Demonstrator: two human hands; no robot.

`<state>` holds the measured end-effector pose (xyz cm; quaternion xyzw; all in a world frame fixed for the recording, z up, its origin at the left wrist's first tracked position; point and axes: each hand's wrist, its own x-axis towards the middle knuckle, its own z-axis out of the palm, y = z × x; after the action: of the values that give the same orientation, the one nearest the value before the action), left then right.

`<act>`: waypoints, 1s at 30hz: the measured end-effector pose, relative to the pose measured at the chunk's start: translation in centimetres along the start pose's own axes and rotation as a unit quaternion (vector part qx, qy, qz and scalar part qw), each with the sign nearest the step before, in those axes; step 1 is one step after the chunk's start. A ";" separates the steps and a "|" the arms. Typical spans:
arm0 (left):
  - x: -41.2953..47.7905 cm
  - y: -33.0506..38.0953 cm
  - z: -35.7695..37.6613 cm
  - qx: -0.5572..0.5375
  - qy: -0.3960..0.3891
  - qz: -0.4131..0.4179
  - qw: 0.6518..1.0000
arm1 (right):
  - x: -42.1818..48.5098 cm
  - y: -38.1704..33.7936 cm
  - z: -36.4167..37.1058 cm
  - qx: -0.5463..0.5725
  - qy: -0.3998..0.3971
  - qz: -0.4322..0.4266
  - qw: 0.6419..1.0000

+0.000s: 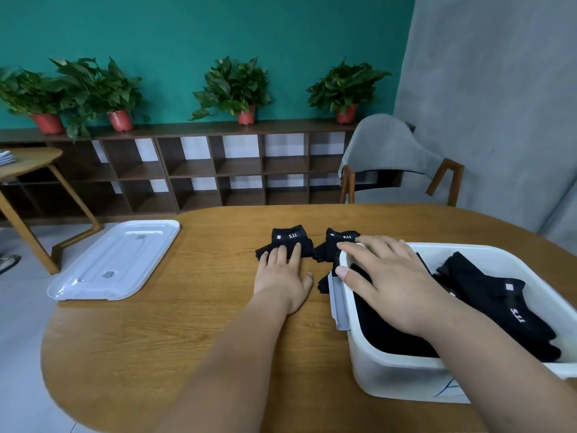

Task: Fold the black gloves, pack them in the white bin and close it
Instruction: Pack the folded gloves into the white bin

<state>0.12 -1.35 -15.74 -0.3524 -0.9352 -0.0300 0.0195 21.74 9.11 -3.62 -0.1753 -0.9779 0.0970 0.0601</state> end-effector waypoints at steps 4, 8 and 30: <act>-0.5 -0.8 0.4 -0.003 0.049 0.002 0.999 | 0.0 0.0 0.1 0.001 -0.003 0.003 1.000; -2.1 -1.7 0.5 -0.018 0.062 -0.002 0.998 | 0.1 0.0 0.0 -0.002 -0.009 0.003 1.000; -14.1 -3.9 -1.1 -0.142 0.120 0.058 0.981 | 0.3 0.3 0.2 0.007 0.004 -0.005 1.000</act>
<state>8.13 -13.61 -15.57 -0.3986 -0.8904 -0.2033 0.0834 21.54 9.48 -3.83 -0.1708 -0.9777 0.1029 0.0655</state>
